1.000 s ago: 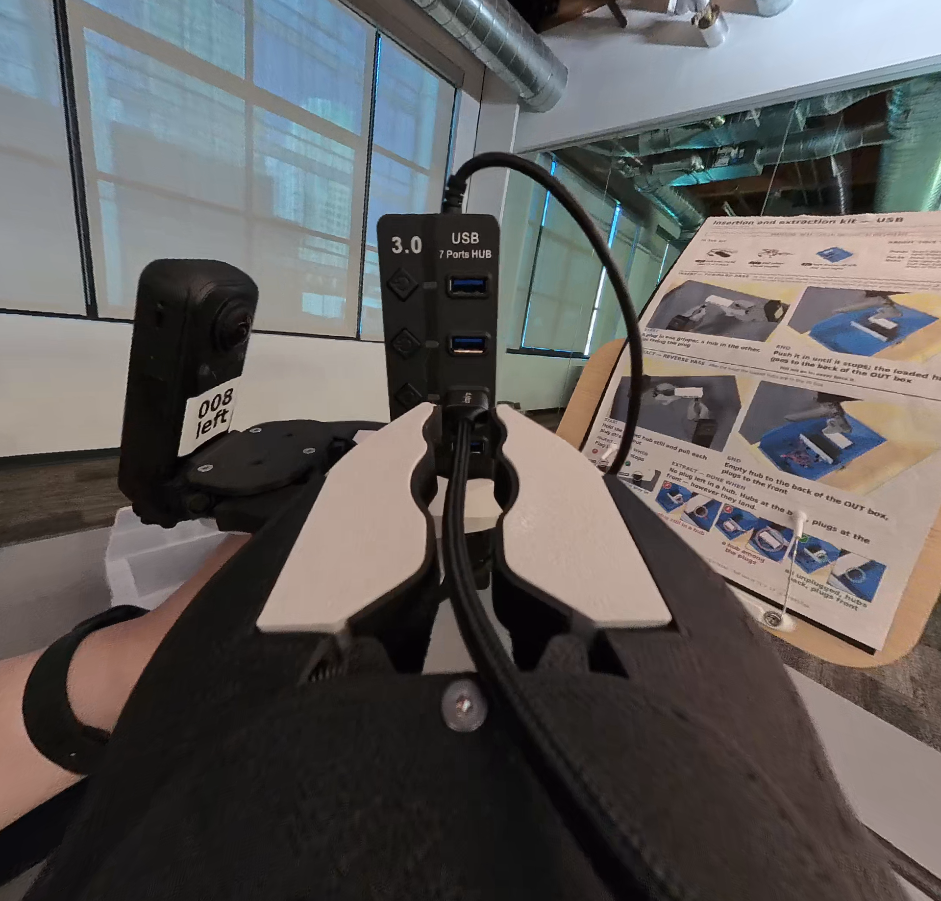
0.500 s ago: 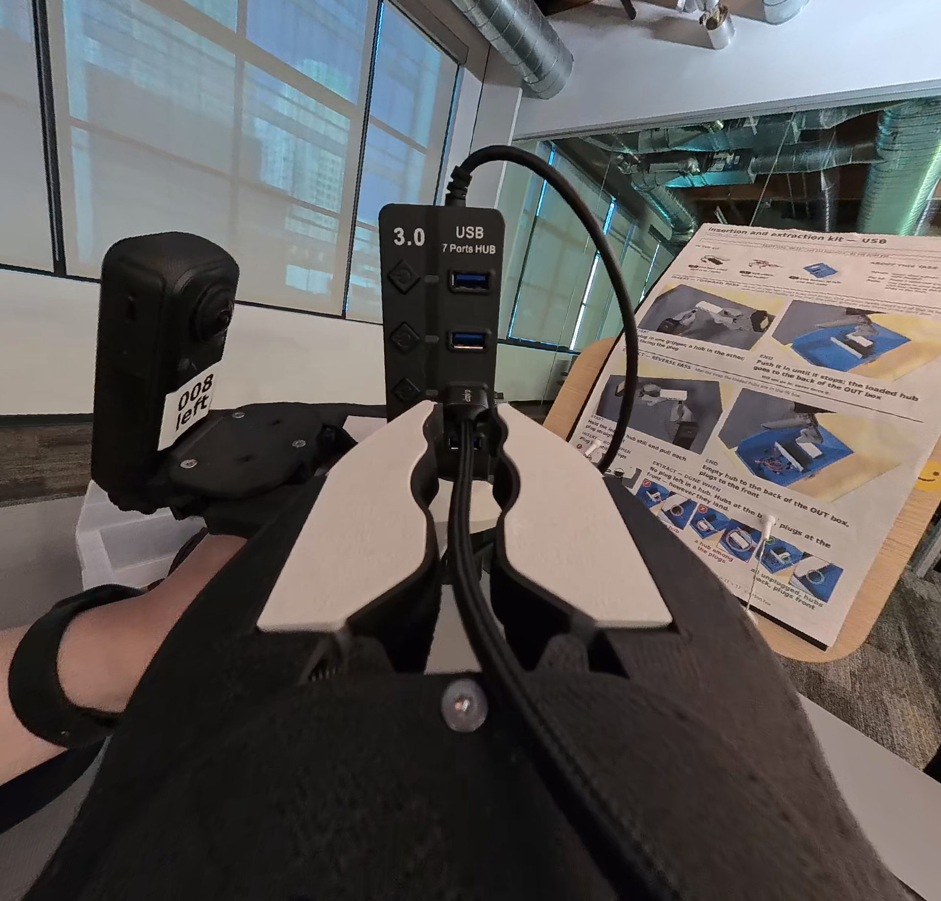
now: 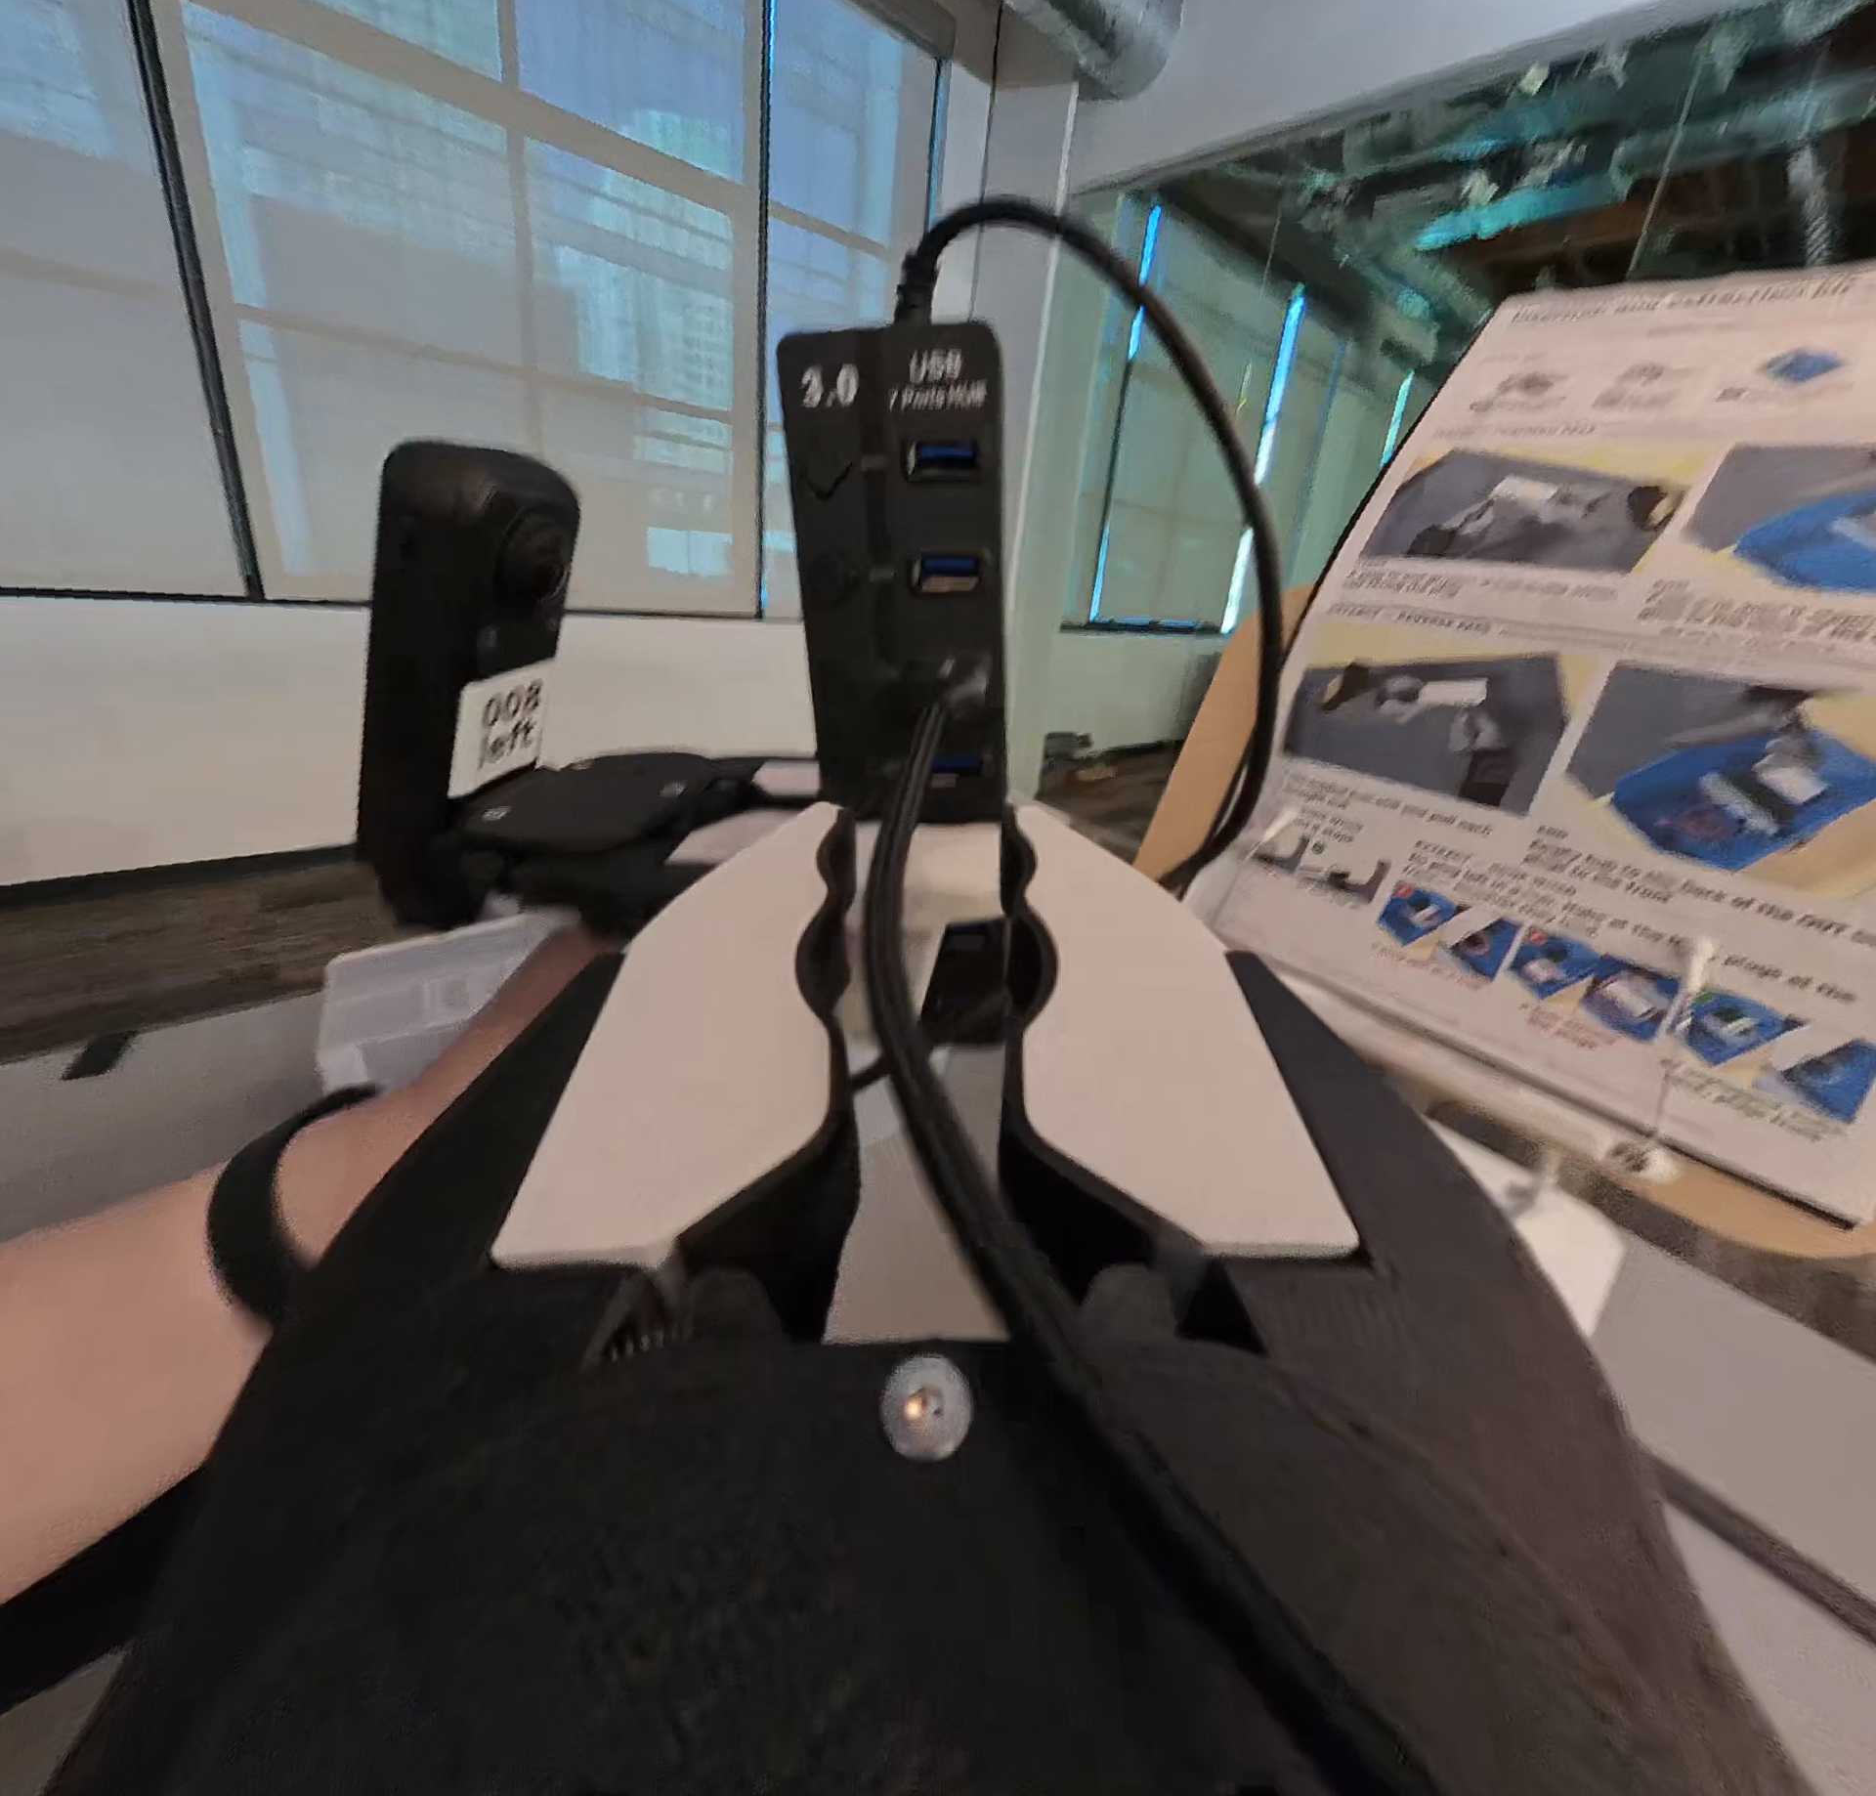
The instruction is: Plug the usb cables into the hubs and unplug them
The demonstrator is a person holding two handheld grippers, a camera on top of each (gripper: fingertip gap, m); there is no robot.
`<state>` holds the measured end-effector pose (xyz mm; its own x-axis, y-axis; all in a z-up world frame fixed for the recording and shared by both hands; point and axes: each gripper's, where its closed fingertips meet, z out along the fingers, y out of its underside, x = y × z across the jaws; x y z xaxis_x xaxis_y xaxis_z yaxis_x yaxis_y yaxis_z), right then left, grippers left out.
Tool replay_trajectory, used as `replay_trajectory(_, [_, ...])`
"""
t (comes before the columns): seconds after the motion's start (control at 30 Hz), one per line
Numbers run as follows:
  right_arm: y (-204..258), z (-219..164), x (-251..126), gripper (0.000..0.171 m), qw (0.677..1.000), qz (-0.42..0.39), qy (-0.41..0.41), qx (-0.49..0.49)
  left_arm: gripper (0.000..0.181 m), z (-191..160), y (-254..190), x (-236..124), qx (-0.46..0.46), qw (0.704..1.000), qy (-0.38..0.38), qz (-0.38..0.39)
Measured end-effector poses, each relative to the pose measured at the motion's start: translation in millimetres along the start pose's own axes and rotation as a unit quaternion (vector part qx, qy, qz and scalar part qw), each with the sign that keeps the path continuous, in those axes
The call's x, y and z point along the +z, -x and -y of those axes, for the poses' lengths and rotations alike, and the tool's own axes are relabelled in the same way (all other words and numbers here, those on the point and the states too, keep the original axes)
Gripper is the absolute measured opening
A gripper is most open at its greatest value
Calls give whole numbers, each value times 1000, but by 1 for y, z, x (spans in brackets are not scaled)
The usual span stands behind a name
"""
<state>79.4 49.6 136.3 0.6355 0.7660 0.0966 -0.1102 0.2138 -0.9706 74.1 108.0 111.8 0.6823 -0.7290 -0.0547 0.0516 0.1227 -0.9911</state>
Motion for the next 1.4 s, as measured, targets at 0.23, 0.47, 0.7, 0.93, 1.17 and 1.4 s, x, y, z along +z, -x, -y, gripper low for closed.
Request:
replay_trajectory(0.23, [75, -72, -32, 27, 986, 107, 97, 85, 28, 1, 28, -10, -20, 1000, 14, 18])
replay_trajectory(0.47, [128, -9, -66, 24, 980, 181, 79, 27, 28, -5, 20, -8, 21, 999, 36, -17])
replay_trajectory(0.7, [58, 87, -61, 25, 976, 138, 116, -124, 26, -16, -21, -3, 57, 988, 66, -130])
replay_trajectory(0.93, [-34, 88, -34, 56, 970, 154, 136, -129, 26, -19, -59, -2, -1, 969, 67, -236])
replay_trajectory(1.17, [-32, 37, -9, 58, 932, 308, 190, -16, 25, -29, -81, -3, 8, 955, 101, -280])
replay_trajectory(1.4, [-8, 23, -9, 28, 919, 353, 178, 2, 25, -33, -87, -3, -14, 947, 107, -303])
